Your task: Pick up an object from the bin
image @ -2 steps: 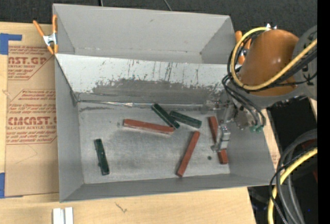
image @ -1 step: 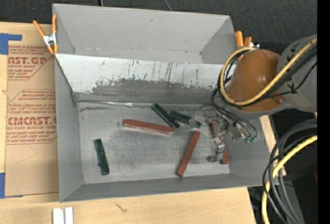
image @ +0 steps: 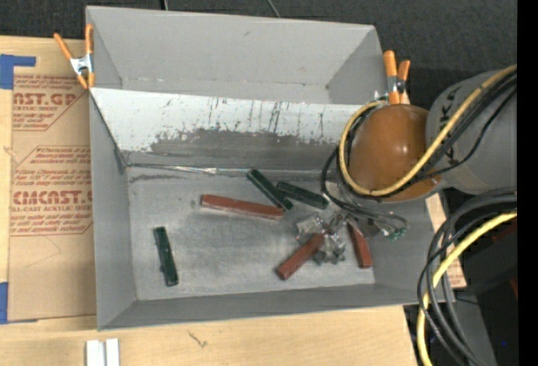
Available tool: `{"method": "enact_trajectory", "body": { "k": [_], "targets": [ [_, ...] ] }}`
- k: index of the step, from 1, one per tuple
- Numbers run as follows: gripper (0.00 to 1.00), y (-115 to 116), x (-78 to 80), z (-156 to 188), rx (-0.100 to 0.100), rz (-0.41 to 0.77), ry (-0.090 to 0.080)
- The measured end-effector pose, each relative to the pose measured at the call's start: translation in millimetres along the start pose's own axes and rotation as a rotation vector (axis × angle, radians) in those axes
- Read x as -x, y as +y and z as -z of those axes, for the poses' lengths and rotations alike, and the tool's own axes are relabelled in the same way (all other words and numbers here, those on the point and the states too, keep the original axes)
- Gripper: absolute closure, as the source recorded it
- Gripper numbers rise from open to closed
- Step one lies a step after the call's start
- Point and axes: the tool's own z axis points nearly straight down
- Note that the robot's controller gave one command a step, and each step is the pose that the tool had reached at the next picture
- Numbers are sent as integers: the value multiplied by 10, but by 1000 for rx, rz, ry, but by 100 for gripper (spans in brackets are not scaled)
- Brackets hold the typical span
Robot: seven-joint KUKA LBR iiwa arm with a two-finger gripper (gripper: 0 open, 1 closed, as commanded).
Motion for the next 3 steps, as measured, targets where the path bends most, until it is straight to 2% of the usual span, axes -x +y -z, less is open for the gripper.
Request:
{"method": "enact_trajectory", "body": {
  "k": [1, 2, 3],
  "targets": [
    [100, 0, 0, 0, 0, 0, 0],
    [100, 55, 54, 1750, -4, -69, -5],
    [100, 58, 49, 1735, -3, -70, -3]
  ]
}}
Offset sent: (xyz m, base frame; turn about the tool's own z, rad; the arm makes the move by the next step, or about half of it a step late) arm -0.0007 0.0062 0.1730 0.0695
